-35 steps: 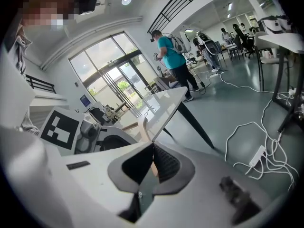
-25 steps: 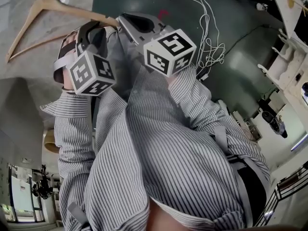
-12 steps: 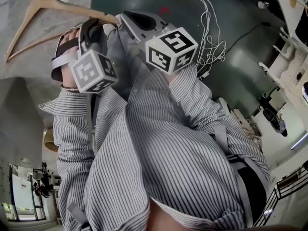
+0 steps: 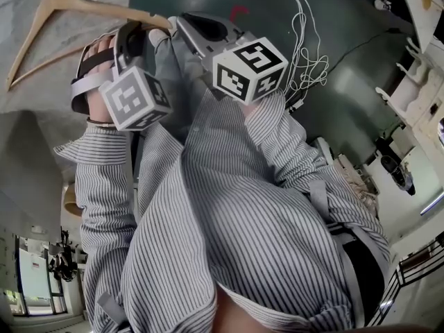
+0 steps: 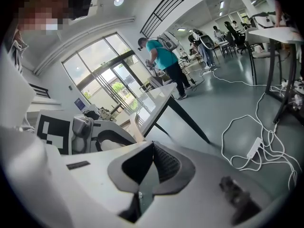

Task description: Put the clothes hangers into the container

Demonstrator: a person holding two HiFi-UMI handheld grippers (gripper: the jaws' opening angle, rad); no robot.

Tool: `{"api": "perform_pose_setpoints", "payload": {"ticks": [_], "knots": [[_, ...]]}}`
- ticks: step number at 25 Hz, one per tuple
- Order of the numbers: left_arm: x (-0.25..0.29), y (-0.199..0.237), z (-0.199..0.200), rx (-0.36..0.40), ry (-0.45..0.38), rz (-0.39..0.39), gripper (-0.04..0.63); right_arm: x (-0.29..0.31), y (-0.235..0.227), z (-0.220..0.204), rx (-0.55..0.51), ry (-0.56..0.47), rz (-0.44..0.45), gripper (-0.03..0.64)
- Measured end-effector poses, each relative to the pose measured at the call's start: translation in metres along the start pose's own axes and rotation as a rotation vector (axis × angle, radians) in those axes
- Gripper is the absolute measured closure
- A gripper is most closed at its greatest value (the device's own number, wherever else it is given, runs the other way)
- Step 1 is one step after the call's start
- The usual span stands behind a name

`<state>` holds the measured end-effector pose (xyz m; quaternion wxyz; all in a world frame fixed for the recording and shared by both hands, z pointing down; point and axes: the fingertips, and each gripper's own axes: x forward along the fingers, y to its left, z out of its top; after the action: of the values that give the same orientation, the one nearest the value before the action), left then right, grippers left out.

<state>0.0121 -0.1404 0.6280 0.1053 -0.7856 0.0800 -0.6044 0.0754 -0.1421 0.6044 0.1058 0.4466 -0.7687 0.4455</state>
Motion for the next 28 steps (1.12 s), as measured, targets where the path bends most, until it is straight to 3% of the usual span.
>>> {"api": "perform_pose_setpoints", "payload": {"ticks": [11,28], "knots": [[-0.003,0.004,0.004,0.029,0.006,0.008,0.551,-0.007,0.000,0.010,-0.006,-0.028,-0.007,0.601],[-0.041,0.031,0.029,-0.042,-0.048,0.083,0.560,-0.024,0.012,0.032,-0.040,-0.075,0.035,0.601]]}}
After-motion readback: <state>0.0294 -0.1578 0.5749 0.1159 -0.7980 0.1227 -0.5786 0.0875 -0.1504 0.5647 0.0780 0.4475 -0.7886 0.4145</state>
